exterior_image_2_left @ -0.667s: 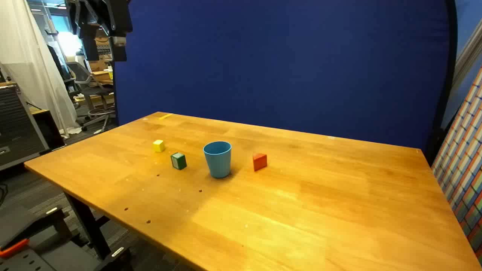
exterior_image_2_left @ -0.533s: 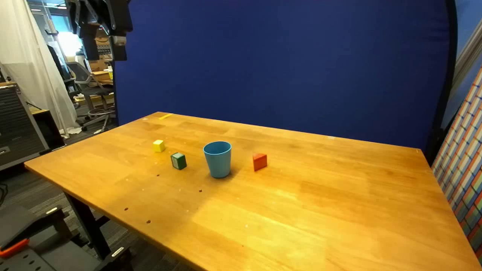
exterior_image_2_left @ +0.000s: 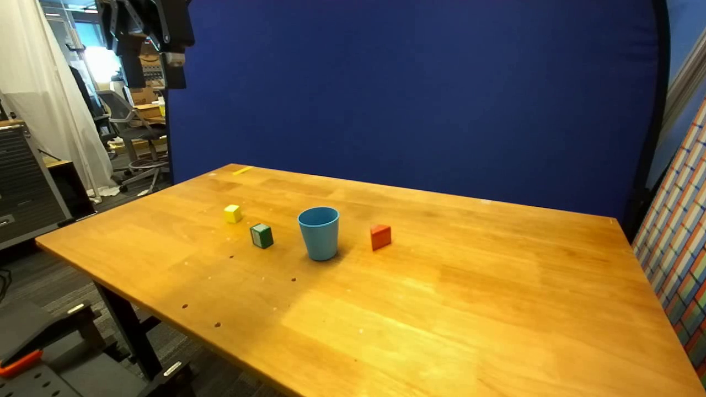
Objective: Put the yellow block in the cup
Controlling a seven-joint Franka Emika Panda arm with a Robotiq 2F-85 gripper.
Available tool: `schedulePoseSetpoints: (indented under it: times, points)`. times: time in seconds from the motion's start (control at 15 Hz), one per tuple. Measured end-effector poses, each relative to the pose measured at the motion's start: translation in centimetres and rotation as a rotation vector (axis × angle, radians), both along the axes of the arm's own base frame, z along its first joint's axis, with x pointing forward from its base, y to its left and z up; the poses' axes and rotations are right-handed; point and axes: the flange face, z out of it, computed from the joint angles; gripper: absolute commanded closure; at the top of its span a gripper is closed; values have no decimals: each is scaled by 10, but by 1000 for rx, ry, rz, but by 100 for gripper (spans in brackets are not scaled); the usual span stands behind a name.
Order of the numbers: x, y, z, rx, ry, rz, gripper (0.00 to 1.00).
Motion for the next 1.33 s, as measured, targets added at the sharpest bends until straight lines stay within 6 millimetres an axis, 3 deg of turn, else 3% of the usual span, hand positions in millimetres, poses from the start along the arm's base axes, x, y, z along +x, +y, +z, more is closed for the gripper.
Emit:
schedulePoseSetpoints:
  times: [0.4, 0.67, 0.93, 1.13, 1.33]
  points:
    - [0, 0, -2, 0, 5, 0, 0]
    - [9, 17, -27, 18, 21, 20, 0]
    - [25, 74, -86, 51, 56, 101, 0]
    - [32, 124, -143, 51, 56, 180, 0]
    - [36, 159, -198, 34, 22, 227, 0]
